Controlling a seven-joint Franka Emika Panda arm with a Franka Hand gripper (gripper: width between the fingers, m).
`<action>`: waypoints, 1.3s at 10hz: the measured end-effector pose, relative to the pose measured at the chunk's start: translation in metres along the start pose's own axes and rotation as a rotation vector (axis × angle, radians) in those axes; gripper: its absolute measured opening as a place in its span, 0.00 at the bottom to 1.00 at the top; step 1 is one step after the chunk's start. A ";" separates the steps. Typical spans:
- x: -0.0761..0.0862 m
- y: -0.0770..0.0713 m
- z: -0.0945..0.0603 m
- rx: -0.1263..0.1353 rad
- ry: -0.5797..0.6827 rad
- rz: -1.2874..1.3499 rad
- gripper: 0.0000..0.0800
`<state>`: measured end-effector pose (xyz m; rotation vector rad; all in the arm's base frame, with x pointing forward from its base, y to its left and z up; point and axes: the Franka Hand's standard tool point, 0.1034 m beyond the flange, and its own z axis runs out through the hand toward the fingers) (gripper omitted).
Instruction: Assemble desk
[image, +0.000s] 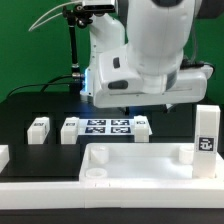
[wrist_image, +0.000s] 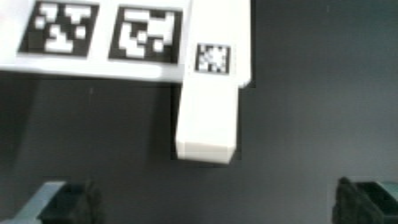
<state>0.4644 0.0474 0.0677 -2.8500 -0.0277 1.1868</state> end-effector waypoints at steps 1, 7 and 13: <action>0.002 0.001 0.003 0.002 -0.065 0.002 0.81; 0.007 0.006 0.033 0.056 -0.129 0.031 0.81; 0.006 0.001 0.074 0.039 -0.191 0.076 0.81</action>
Offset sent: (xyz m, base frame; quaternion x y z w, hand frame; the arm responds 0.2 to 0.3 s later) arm -0.0225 0.0091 -0.0289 0.0299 0.0206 0.0203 0.9991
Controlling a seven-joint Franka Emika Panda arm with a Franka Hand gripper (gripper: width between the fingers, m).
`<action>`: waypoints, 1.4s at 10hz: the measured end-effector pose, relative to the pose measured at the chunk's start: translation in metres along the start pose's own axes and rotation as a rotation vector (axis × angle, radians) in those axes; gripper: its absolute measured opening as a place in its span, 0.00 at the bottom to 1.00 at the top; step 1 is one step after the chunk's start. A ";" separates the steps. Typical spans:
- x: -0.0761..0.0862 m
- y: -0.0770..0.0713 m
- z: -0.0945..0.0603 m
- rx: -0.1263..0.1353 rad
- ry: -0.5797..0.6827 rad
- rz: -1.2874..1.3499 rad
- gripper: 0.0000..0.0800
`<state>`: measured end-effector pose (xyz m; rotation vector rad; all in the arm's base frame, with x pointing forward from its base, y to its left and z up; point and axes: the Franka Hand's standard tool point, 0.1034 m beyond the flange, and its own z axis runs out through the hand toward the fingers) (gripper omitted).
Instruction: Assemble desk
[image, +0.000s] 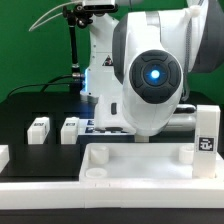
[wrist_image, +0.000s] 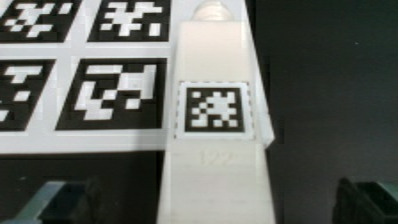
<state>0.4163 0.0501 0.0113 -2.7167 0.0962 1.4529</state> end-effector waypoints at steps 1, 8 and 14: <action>0.000 0.000 0.000 0.001 0.001 0.000 0.81; 0.000 0.001 0.000 0.002 0.001 0.001 0.36; -0.023 0.004 -0.031 0.021 -0.060 0.002 0.36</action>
Offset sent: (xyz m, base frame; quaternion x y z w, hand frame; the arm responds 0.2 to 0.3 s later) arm 0.0000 0.0000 0.0000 0.0000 0.0000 0.0000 1.0000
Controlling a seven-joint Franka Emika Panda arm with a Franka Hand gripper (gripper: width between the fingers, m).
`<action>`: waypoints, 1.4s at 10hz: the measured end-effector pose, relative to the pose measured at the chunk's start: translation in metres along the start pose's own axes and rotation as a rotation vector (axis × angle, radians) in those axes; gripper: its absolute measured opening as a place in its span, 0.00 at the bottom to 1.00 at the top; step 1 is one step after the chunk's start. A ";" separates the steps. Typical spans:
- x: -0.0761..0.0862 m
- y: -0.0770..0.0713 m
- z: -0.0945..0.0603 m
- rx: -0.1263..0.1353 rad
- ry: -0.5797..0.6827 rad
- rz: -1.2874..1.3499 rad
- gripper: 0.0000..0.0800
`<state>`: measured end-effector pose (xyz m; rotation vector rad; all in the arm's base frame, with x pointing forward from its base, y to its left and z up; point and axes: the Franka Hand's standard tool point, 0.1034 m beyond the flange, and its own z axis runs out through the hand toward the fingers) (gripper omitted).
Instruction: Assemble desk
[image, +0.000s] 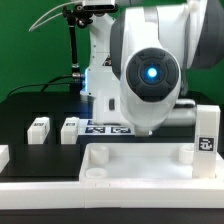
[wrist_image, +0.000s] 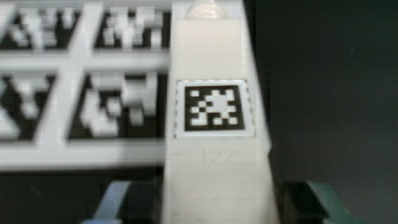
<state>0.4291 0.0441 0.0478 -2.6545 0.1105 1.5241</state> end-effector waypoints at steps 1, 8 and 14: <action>-0.008 0.003 -0.030 0.013 0.028 -0.002 0.36; -0.028 0.002 -0.087 0.026 0.389 -0.032 0.36; -0.034 0.026 -0.173 0.066 0.803 -0.102 0.36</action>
Offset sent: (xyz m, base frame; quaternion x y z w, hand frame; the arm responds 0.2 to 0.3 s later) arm 0.0137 -0.0098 0.0677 -0.0249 0.0441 -0.0174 0.9986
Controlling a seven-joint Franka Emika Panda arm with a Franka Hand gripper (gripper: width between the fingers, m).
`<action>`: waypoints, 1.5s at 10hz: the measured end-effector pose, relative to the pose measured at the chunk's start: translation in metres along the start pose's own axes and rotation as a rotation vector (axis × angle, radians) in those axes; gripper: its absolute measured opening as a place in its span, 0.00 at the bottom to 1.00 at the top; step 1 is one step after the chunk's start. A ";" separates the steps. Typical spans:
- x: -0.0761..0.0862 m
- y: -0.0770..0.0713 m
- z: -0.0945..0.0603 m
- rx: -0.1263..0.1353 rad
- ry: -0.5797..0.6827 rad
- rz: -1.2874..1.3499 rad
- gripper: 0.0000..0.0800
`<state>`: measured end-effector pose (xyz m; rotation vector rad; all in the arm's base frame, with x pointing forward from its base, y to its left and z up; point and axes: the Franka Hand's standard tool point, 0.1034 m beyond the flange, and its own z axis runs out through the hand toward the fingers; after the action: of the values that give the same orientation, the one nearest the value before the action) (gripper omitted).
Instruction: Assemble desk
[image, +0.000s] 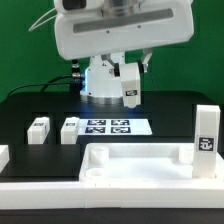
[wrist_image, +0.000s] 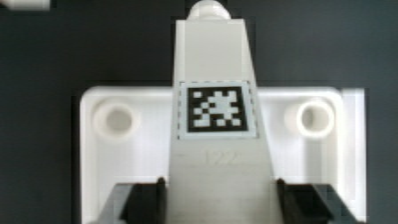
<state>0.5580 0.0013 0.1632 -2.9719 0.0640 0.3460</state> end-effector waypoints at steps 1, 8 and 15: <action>0.004 0.002 0.000 -0.011 0.081 0.001 0.36; 0.042 0.025 -0.024 -0.097 0.573 -0.023 0.36; 0.040 0.042 -0.017 -0.201 0.858 -0.025 0.36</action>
Offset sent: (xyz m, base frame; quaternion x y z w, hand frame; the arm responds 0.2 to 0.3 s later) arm 0.0000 0.0000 0.0000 0.0000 0.1938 0.0000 0.9810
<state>0.5985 -0.0444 0.1646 -3.0595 0.0863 -0.9836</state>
